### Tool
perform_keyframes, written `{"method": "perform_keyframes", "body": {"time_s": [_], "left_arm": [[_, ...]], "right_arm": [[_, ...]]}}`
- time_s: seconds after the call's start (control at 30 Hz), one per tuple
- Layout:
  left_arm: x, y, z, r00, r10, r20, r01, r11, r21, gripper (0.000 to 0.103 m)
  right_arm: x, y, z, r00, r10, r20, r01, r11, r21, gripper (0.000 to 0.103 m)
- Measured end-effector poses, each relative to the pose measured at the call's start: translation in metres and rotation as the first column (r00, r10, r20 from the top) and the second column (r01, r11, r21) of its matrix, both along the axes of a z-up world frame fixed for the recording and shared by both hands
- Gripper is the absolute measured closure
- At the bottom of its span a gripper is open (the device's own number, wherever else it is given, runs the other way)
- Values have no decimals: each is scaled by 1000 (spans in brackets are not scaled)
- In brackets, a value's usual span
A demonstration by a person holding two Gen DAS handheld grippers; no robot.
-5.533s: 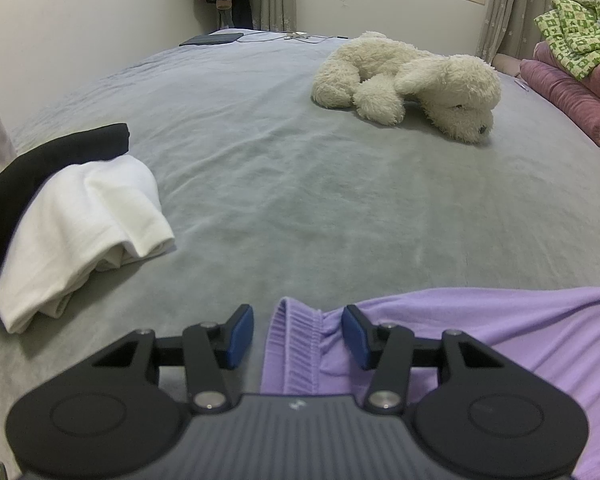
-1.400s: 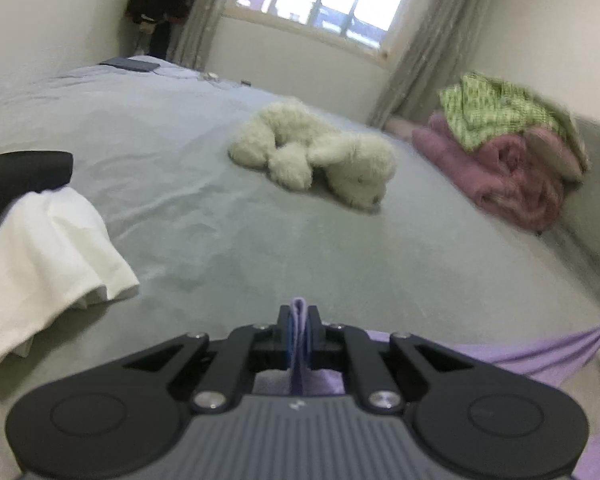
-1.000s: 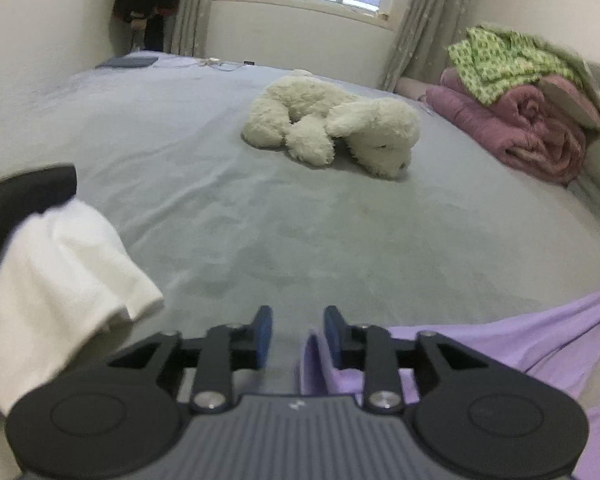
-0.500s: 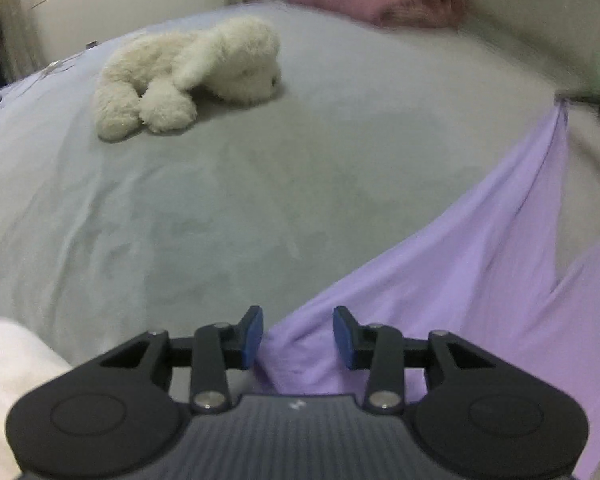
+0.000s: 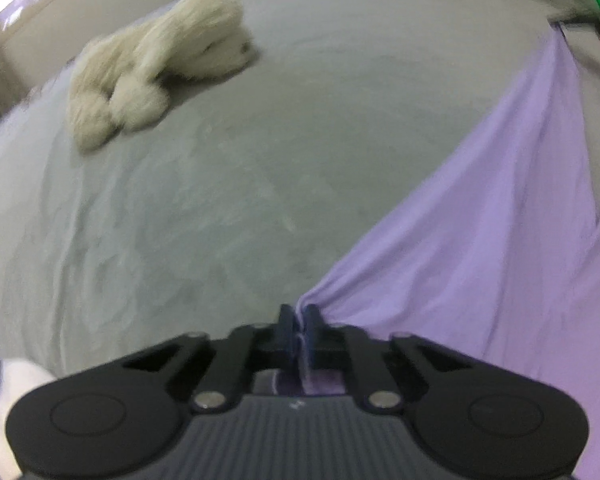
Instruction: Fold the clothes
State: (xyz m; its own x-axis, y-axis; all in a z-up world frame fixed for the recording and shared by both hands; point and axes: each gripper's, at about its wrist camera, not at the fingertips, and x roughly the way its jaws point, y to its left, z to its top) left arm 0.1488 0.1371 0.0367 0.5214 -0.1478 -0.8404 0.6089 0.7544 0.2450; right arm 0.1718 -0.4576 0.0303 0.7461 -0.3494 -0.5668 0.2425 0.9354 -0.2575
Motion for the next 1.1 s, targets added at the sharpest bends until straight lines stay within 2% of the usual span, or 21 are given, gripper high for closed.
{"method": "perform_keyframes", "body": {"time_s": [0.33, 0.5, 0.77, 0.93, 1.1], "left_arm": [[-40, 2, 40, 988, 61, 139, -51, 996, -71, 99], [-63, 1, 52, 979, 65, 193, -54, 997, -59, 99], [-104, 3, 84, 936, 112, 333, -92, 993, -75, 99], [-138, -2, 86, 906, 31, 422, -26, 999, -18, 99], [-178, -1, 74, 871, -70, 487, 55, 998, 45, 99]], "right_arm": [[-42, -12, 39, 991, -57, 121, 51, 997, 58, 101], [-61, -8, 50, 990, -53, 133, 45, 997, 61, 101], [-96, -11, 59, 982, -85, 170, 70, 993, 95, 101], [-133, -15, 62, 970, -104, 218, 74, 987, 140, 101], [-174, -21, 57, 969, -97, 228, 58, 984, 170, 101]]}}
